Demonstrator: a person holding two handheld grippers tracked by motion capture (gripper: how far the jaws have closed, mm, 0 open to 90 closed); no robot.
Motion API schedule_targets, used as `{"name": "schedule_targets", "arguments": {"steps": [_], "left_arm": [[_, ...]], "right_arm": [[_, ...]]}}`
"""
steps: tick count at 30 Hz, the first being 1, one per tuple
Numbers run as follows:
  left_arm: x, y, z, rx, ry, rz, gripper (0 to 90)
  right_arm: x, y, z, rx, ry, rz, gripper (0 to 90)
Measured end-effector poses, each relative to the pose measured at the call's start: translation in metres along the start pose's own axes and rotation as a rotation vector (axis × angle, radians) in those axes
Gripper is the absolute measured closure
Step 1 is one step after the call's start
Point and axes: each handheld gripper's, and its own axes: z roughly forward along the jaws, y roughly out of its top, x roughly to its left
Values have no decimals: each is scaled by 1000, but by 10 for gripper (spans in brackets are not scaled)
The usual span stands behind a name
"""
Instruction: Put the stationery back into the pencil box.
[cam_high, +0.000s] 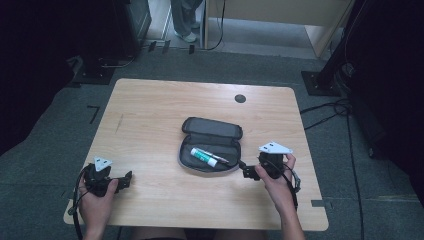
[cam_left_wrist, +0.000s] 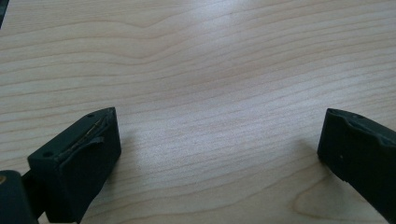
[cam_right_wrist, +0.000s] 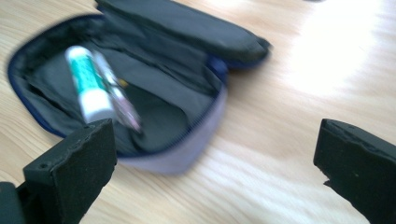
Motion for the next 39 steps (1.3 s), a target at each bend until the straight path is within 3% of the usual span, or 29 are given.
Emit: {"name": "schedule_targets", "arguments": {"steps": [9,19,28,32,39], "left_arm": [[0,0,0,0,0,0,0],[0,0,0,0,-1,0,0],[0,0,0,0,0,0,0],[0,0,0,0,-1,0,0],[0,0,0,0,0,1,0]], "right_arm": [[-28,-34,-18,19,-73,65,0],[-60,-76,-30,72,-192,132,0],[-72,-103,-40,109,-271,144,0],[-74,-110,-44,84,-277,166,0],[-71,-111,-46,86,-250,138,0]]}}
